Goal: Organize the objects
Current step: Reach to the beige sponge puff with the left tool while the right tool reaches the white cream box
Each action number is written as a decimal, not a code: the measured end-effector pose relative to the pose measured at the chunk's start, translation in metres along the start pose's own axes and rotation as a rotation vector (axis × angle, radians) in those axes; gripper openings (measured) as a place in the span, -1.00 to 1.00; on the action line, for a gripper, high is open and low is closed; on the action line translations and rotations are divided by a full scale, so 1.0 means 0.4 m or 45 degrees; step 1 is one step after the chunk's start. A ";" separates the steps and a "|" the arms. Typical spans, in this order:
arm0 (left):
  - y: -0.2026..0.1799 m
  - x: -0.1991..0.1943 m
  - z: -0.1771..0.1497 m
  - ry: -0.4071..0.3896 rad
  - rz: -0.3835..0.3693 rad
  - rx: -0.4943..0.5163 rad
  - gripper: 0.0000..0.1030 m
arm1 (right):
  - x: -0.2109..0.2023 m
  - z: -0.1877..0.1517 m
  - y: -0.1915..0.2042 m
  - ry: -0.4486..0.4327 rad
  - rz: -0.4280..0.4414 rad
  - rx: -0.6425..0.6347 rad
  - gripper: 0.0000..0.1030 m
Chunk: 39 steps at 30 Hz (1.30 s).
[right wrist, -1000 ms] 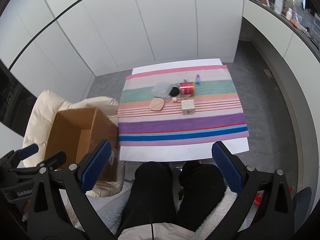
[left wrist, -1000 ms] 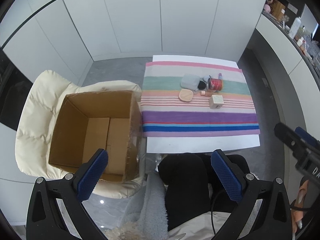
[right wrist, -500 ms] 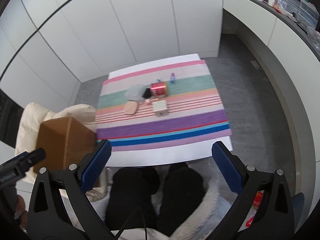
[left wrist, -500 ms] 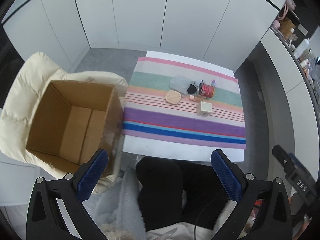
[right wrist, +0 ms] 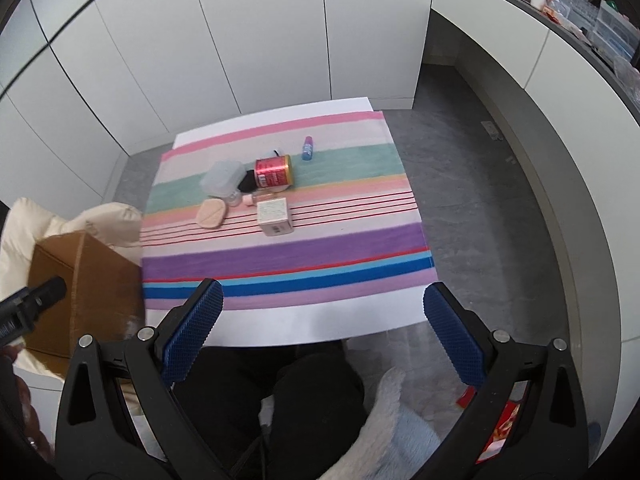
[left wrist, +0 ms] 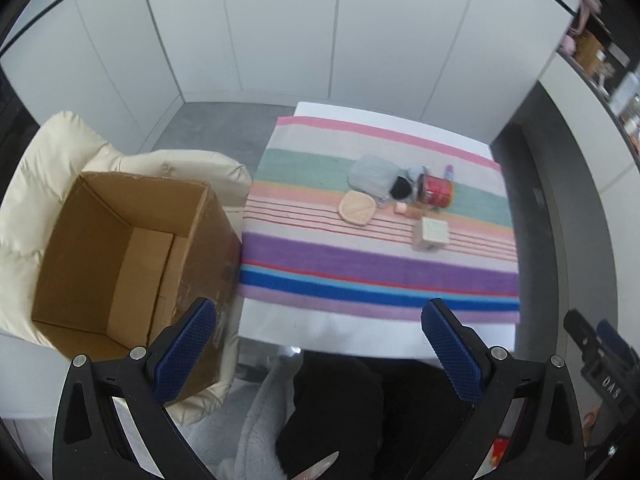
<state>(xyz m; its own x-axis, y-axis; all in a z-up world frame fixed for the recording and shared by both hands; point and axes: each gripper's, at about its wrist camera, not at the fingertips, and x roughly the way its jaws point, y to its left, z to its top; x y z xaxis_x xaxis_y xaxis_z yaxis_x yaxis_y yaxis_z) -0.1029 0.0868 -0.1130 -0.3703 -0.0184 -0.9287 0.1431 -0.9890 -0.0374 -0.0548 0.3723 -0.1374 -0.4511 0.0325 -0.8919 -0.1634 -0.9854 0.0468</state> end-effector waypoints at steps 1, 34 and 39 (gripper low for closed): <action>0.002 0.023 0.007 0.009 0.000 -0.010 0.99 | 0.030 0.002 0.000 -0.003 -0.015 -0.008 0.98; -0.127 0.826 0.187 0.259 -0.215 0.104 0.83 | 0.793 0.080 0.206 0.105 0.100 -0.136 0.28; -0.182 0.852 0.208 0.177 -0.151 0.190 0.71 | 0.798 0.069 0.208 0.102 0.087 -0.186 0.06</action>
<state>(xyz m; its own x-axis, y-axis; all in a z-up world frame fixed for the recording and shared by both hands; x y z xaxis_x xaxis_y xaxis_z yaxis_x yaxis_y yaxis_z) -0.3158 0.1404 -0.3962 -0.2448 0.1092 -0.9634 -0.0350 -0.9940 -0.1037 -0.2364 0.3054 -0.4058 -0.3842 -0.0428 -0.9223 -0.0028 -0.9989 0.0475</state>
